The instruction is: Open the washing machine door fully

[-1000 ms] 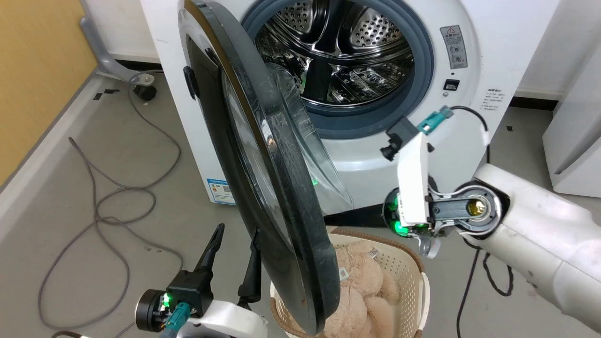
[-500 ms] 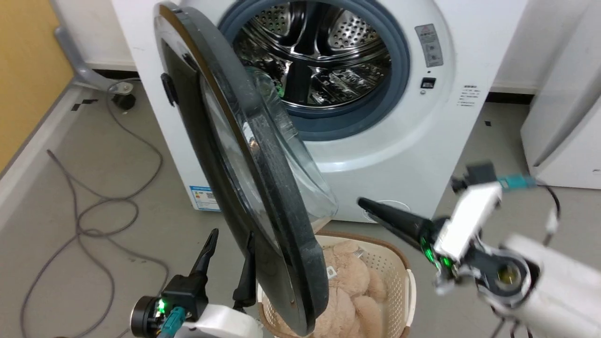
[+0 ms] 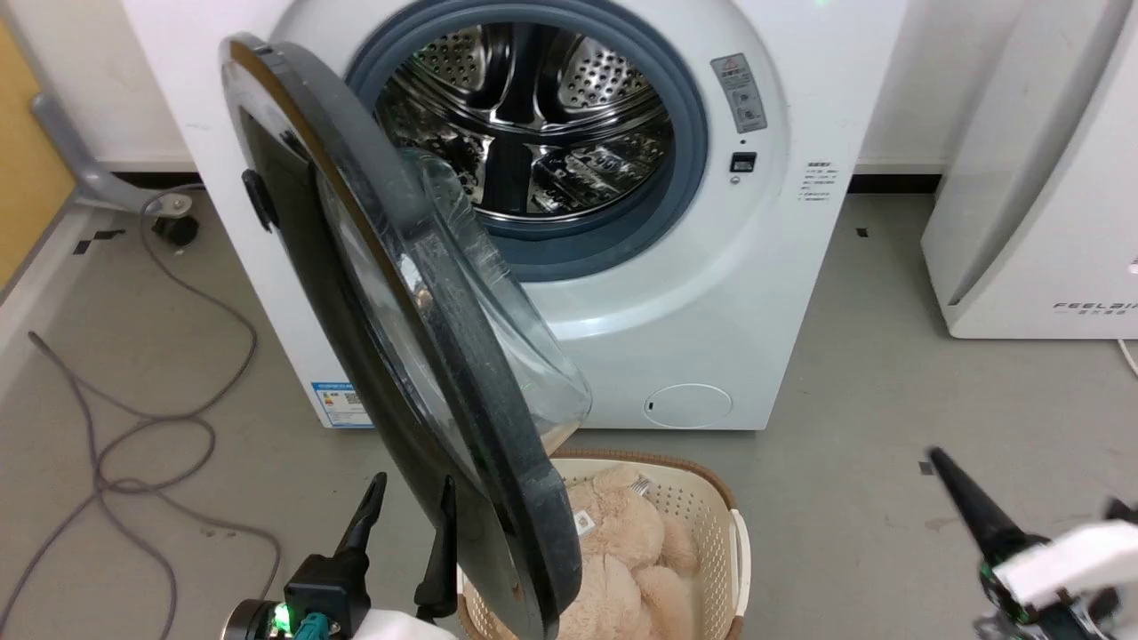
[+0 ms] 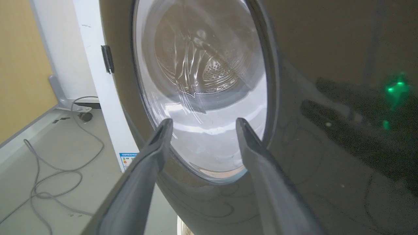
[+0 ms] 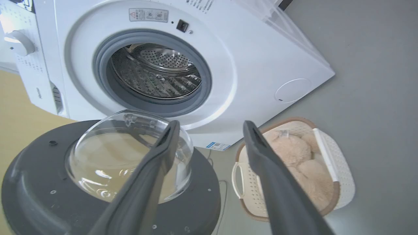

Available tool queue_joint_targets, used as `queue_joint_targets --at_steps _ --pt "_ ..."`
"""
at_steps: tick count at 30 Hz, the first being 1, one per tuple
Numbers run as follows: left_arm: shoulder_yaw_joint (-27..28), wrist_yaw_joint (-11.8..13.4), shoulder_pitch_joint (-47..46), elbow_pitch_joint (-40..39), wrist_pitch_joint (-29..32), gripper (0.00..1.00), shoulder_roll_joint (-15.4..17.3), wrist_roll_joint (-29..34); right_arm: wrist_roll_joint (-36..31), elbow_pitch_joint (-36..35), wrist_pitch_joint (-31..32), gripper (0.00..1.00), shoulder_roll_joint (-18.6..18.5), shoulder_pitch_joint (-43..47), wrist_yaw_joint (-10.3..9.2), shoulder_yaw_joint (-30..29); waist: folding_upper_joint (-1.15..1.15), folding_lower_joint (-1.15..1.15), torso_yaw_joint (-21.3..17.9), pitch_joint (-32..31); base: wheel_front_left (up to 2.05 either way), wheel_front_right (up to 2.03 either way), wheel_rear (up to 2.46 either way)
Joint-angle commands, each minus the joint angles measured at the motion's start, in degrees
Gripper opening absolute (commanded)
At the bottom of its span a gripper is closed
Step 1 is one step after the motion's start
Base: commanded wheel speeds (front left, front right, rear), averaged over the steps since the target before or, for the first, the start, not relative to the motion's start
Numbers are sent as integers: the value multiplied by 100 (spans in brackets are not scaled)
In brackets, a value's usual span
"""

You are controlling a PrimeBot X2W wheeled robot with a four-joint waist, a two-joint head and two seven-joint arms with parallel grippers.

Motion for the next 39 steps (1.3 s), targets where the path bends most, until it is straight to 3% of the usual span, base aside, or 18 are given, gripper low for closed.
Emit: queue_joint_targets --at_steps 1,6,11,17,21,26,39 --pt "34 -17 72 5 -32 100 42 50 -381 148 -20 100 233 271 6 -375 0 0 -33 -23 0 0 0" --pt "97 -44 142 17 -32 100 51 80 -2710 613 -21 100 1142 1144 6 -2606 0 0 -91 -56 0 0 0" --pt "142 -80 156 54 -32 100 64 100 -5280 173 -22 100 2199 1861 6 -4334 0 0 -81 -74 0 0 0" --pt "190 -94 159 74 -32 100 64 119 -8015 -1082 202 100 3293 2403 6 -5521 0 0 -88 -64 0 0 0" --pt "210 -106 157 87 -32 100 61 123 -9440 -2135 732 100 3575 2592 6 -5734 0 0 -102 -40 0 0 0" --pt "224 -128 145 115 -32 100 58 134 -10291 -2821 1258 100 3639 2840 6 -5460 0 0 -112 -25 0 0 0" --pt "257 -160 161 190 -32 100 51 159 -10321 -2768 1530 100 3646 3206 6 -5034 0 0 -111 -59 0 0 0"
